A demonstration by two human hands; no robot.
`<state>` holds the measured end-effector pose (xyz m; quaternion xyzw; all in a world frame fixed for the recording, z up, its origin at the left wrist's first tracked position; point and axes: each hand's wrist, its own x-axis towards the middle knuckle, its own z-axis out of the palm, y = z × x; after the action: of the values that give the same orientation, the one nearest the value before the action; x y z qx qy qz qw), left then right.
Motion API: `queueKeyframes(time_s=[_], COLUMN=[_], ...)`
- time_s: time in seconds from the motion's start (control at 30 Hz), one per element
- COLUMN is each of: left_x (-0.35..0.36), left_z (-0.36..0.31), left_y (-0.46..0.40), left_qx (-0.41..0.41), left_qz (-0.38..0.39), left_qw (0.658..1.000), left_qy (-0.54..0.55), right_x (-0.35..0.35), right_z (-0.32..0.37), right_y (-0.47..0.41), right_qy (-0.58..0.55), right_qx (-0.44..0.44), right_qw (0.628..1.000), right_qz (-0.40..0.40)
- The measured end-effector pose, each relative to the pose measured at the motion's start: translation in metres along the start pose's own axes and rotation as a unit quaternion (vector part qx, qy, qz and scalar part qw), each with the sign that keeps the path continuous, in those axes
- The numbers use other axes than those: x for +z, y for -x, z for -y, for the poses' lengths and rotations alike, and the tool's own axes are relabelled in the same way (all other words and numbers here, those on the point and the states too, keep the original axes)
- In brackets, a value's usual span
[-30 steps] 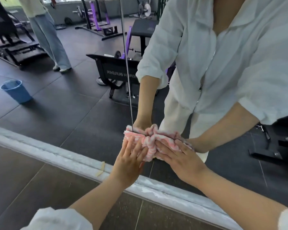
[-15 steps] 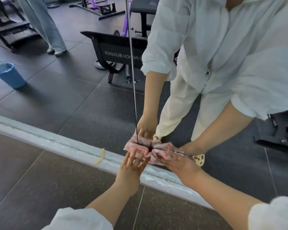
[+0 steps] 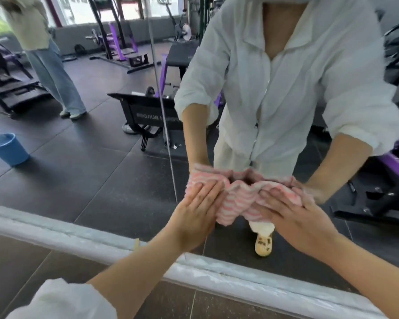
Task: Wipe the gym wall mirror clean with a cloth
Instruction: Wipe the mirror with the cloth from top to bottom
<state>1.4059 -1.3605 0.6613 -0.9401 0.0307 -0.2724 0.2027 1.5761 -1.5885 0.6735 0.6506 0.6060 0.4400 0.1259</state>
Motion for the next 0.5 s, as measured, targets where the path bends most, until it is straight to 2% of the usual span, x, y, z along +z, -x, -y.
queueKeyframes(time_s=[0.1, 0.17, 0.33, 0.5], left_x=[-0.04, -0.062, -0.104, -0.099], left_z=[0.02, 0.031, 0.034, 0.013], left_y=[-0.058, -0.092, -0.161, -0.176], left_qx=[0.078, 0.098, 0.068, 0.033], left_qz=[-0.086, -0.137, -0.252, -0.29], left_qw=[0.993, 0.985, 0.965, 0.955], left_qy=[-0.032, -0.039, -0.009, -0.047], right_x=[-0.03, -0.047, -0.077, -0.087], right_z=[-0.05, -0.075, -0.125, -0.137], right_y=[-0.015, -0.023, -0.031, -0.034], right_qy=[0.009, 0.016, 0.01, 0.003], right_qx=[0.038, 0.056, 0.133, 0.132], right_qw=[0.997, 0.993, 0.98, 0.979], right_qz=[-0.069, -0.106, -0.149, -0.157])
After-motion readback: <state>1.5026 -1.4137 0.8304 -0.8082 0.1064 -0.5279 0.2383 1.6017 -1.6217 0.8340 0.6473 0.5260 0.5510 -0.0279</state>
